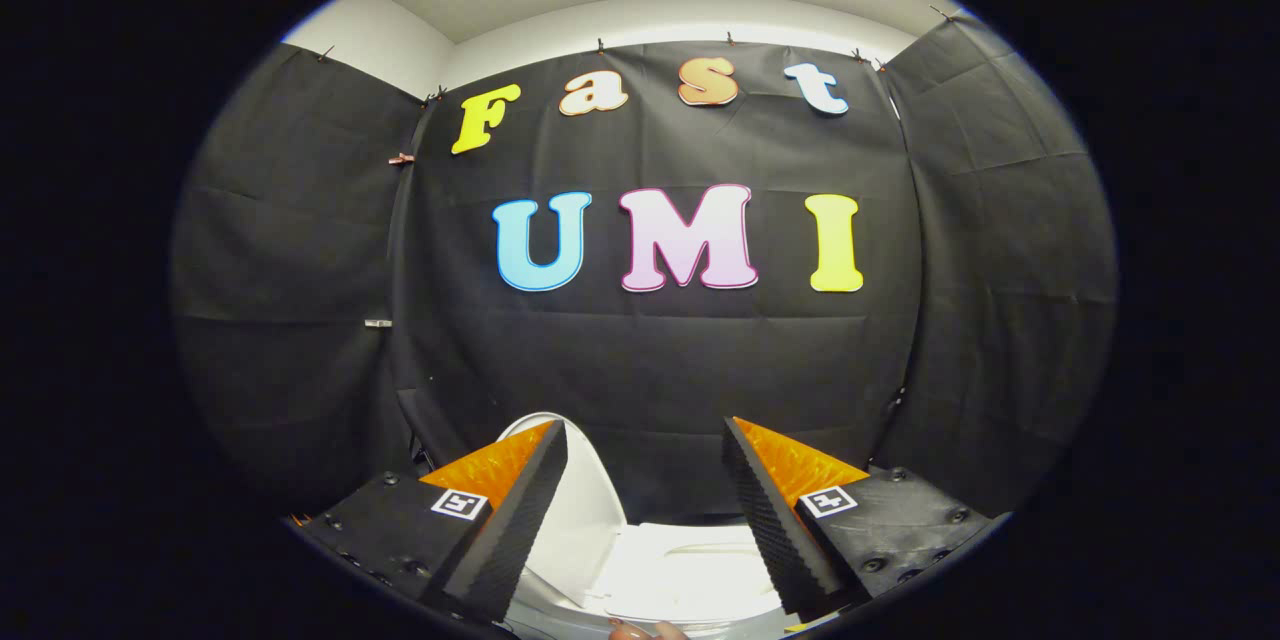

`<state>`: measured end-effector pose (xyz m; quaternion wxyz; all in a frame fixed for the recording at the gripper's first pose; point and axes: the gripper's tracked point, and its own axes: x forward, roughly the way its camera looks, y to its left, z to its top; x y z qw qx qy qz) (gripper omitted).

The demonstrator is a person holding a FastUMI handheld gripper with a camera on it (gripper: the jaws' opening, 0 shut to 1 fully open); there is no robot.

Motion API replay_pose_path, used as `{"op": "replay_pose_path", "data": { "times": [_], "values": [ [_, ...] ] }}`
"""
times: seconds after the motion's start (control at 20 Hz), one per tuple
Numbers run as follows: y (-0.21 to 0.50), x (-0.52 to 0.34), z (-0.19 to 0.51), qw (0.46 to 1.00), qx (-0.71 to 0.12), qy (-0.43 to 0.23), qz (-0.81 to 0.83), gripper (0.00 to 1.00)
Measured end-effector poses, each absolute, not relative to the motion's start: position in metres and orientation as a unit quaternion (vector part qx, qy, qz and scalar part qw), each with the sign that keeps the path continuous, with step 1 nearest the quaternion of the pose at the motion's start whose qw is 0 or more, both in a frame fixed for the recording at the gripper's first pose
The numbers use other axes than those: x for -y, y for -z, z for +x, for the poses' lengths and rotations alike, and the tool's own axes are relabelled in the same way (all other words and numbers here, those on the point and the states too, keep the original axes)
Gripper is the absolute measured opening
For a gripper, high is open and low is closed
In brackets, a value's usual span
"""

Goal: Open the toilet lid.

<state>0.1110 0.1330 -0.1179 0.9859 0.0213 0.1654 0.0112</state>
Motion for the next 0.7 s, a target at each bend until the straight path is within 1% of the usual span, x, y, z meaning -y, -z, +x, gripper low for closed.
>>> {"op": "replay_pose_path", "data": {
  "times": [0.35, 0.7],
  "values": [
    [0.098, -0.066, 0.086, 0.988, -0.155, 0.003, 0.007, 0.97],
    [0.089, -0.001, 0.055, 0.987, -0.156, 0.032, 0.006, 0.97]
  ]
}}
